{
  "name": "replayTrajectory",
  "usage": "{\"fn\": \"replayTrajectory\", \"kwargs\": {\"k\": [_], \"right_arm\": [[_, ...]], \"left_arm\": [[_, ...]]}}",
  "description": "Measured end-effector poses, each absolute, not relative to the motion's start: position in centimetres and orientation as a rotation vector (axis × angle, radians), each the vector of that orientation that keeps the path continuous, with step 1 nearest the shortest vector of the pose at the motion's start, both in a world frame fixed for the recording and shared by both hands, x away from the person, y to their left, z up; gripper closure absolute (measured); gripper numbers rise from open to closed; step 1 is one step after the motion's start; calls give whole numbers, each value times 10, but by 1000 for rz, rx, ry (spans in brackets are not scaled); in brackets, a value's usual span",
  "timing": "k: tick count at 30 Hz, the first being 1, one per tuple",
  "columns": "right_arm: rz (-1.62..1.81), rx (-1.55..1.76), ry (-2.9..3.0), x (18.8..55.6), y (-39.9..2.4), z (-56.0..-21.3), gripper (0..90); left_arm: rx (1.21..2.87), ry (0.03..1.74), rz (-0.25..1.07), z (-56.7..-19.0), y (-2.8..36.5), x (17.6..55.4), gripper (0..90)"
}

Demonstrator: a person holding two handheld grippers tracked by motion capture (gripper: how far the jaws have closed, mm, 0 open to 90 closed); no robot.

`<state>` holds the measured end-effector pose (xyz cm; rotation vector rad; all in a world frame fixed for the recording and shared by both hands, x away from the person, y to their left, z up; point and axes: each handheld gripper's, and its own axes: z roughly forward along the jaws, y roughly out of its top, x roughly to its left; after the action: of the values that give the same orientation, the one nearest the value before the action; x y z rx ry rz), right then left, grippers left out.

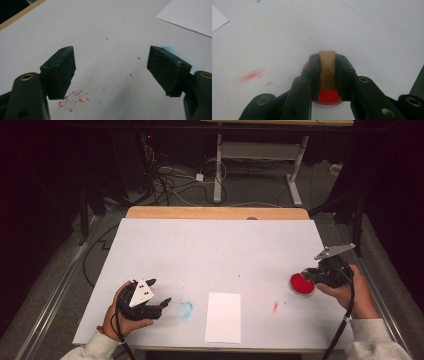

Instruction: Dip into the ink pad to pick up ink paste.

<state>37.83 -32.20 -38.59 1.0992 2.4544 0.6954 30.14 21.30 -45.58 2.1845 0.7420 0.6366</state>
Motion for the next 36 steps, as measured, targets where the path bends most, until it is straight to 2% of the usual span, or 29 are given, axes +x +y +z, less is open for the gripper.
{"fn": "replayTrajectory", "kwargs": {"k": [15, 22, 36], "right_arm": [[683, 1072, 2456, 375, -319, -378, 759], [578, 1144, 2509, 391, -321, -408, 759], [546, 1207, 2540, 401, -323, -426, 760]], "left_arm": [[2186, 744, 634, -456, 214, 301, 222], [2192, 739, 632, -456, 213, 301, 223], [2196, 740, 628, -457, 212, 302, 223]]}}
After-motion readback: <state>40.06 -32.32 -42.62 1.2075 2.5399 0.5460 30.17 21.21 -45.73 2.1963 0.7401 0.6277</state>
